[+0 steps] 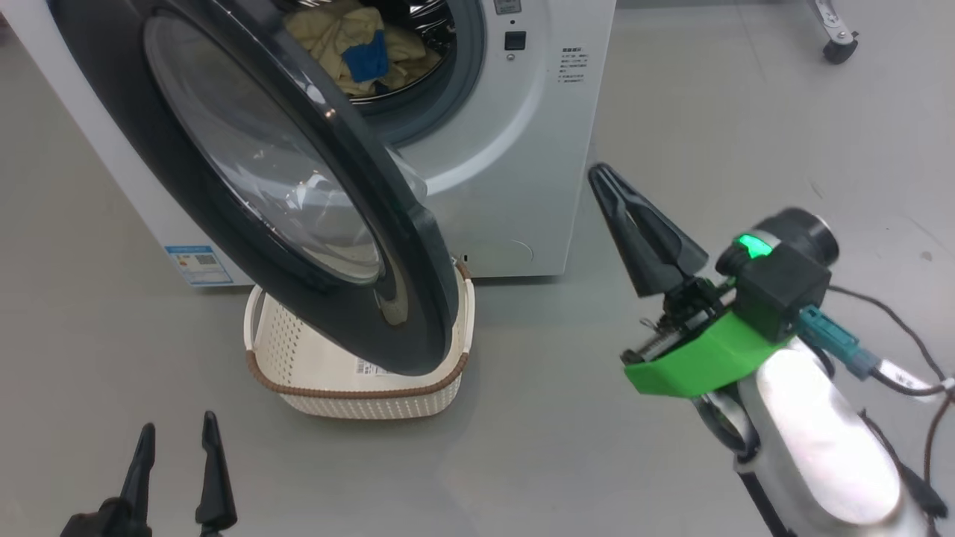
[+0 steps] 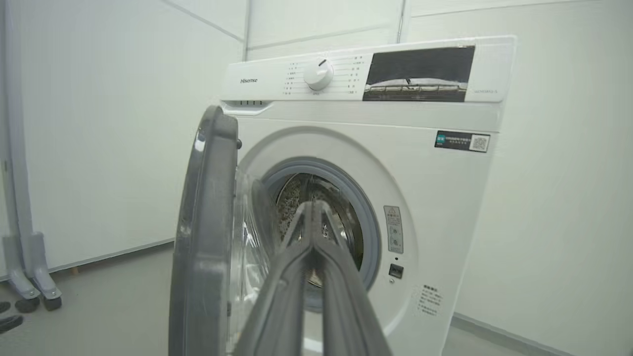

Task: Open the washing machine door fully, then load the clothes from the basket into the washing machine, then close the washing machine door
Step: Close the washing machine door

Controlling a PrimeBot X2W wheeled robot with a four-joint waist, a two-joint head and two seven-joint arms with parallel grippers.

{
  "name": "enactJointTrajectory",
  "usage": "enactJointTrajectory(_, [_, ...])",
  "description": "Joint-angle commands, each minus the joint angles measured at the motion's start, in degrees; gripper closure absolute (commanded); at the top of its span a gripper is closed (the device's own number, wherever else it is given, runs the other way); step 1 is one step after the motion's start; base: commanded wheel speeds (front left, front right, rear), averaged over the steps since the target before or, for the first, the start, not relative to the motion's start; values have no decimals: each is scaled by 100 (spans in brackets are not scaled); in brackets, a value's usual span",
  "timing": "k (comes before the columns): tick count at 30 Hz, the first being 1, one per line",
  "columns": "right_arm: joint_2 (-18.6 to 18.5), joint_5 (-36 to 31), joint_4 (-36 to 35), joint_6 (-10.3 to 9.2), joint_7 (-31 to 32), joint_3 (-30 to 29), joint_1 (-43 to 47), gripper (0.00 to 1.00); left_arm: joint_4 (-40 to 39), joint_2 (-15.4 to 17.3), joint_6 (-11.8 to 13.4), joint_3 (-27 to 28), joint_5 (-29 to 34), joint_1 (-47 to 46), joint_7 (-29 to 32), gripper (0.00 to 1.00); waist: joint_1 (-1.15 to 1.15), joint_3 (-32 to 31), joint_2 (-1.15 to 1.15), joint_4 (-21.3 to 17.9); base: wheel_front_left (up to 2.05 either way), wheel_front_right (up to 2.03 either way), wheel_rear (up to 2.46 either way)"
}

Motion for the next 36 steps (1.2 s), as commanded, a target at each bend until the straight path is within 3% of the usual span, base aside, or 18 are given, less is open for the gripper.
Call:
enactJointTrajectory(1, [-9,10,-278,20,-36,154,-370,100,-147,24,-30,161,4,-267,-81,0,0,-10,0,40,0,0,0])
enactJointTrajectory(8, [117,164,-726,20,-36,1235,-1267,100,-130,24,-33,27,97,-390,-81,0,0,4,0,268,0,0,0])
enactJointTrajectory(19, [228,690,118,20,-36,2243,-942,100,-201,24,-35,-243,10,-614,-81,0,0,325,0,639,0,0,0])
enactJointTrajectory(26, [230,939,448,20,-36,2491,-768,100,-234,24,-35,-207,49,-744,-81,0,0,534,0,716,0,0,0])
enactJointTrajectory(36, [231,1011,763,20,-36,2308,-811,100,-288,24,-36,-231,50,-931,-81,0,0,856,0,744,0,0,0])
